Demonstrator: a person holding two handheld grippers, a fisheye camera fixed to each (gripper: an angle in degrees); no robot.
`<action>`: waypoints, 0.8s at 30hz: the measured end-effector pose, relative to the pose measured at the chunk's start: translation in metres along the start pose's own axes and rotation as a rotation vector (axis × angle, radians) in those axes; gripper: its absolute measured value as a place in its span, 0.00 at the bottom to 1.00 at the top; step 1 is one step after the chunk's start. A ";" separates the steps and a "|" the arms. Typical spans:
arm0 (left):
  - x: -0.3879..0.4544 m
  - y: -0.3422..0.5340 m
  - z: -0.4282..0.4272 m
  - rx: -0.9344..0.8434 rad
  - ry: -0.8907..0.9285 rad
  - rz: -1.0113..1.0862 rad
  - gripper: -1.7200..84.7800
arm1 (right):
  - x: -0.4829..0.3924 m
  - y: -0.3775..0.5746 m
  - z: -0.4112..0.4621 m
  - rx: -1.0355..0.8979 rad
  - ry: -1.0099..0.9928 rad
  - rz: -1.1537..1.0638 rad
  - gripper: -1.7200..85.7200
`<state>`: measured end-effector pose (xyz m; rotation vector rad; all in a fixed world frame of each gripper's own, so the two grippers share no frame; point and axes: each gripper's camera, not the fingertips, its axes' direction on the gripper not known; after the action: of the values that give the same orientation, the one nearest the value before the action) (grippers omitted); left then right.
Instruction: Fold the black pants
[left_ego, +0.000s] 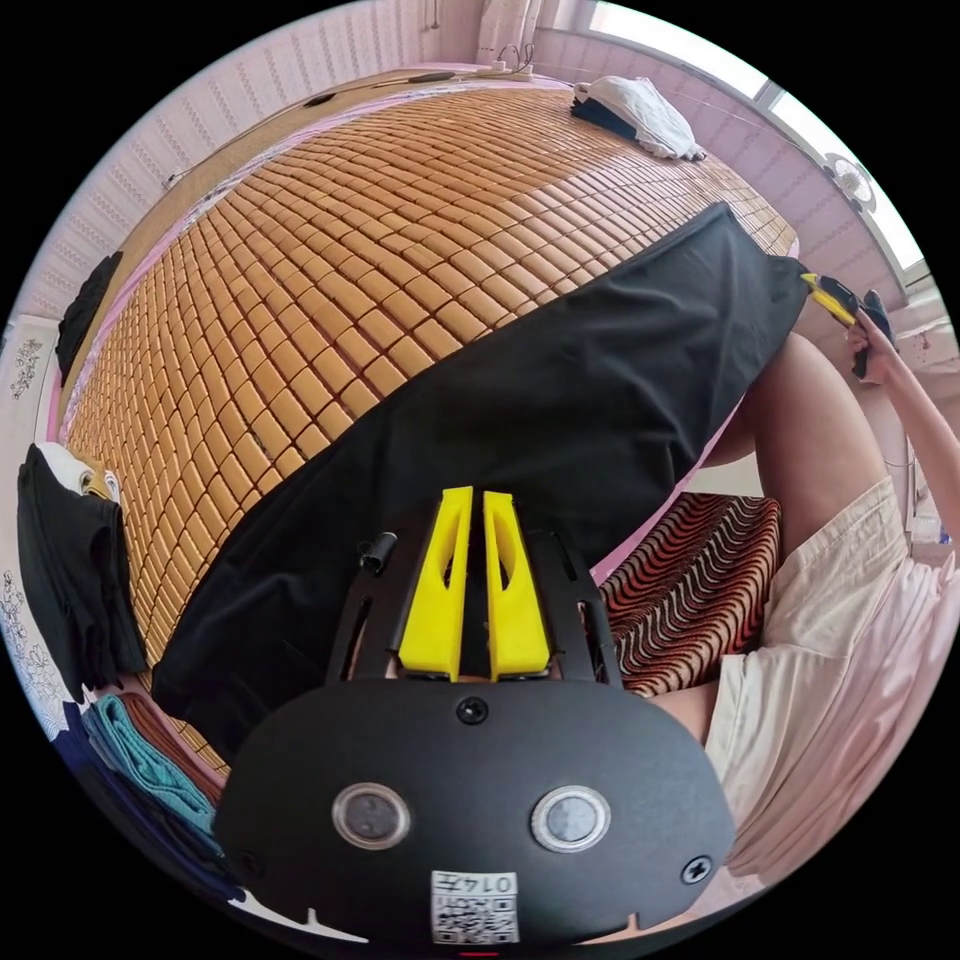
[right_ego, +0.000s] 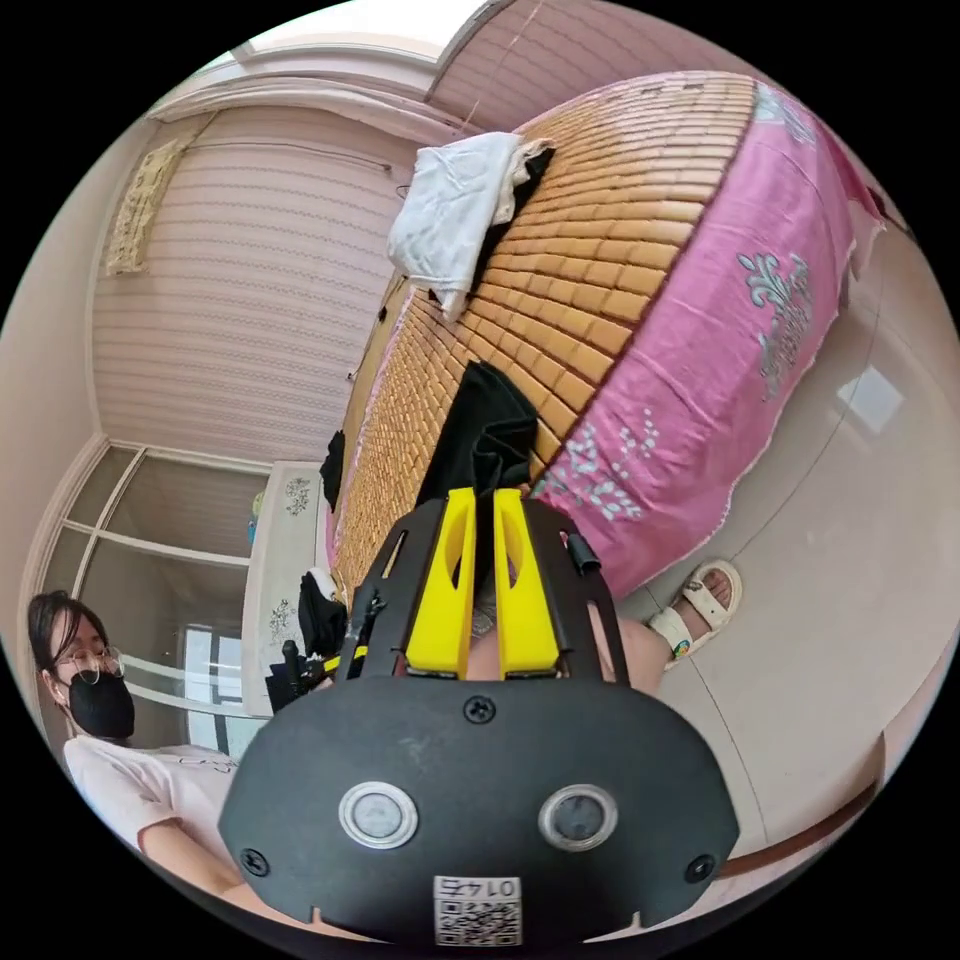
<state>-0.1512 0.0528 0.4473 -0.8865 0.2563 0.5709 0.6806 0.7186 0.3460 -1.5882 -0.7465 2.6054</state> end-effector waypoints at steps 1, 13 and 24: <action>0.001 -0.002 0.001 -0.003 -0.003 -0.004 0.03 | -0.021 -0.013 -0.007 -0.004 -0.030 -0.046 0.05; 0.021 -0.025 0.011 -0.003 -0.068 0.050 0.01 | -0.095 -0.067 -0.077 0.043 -0.066 -0.187 0.04; 0.022 -0.032 0.021 0.008 -0.036 0.065 0.01 | -0.007 -0.035 -0.089 0.015 0.057 0.102 0.04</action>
<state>-0.1156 0.0610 0.4718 -0.8615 0.2551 0.6450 0.7503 0.7832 0.3326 -1.7336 -0.6583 2.6145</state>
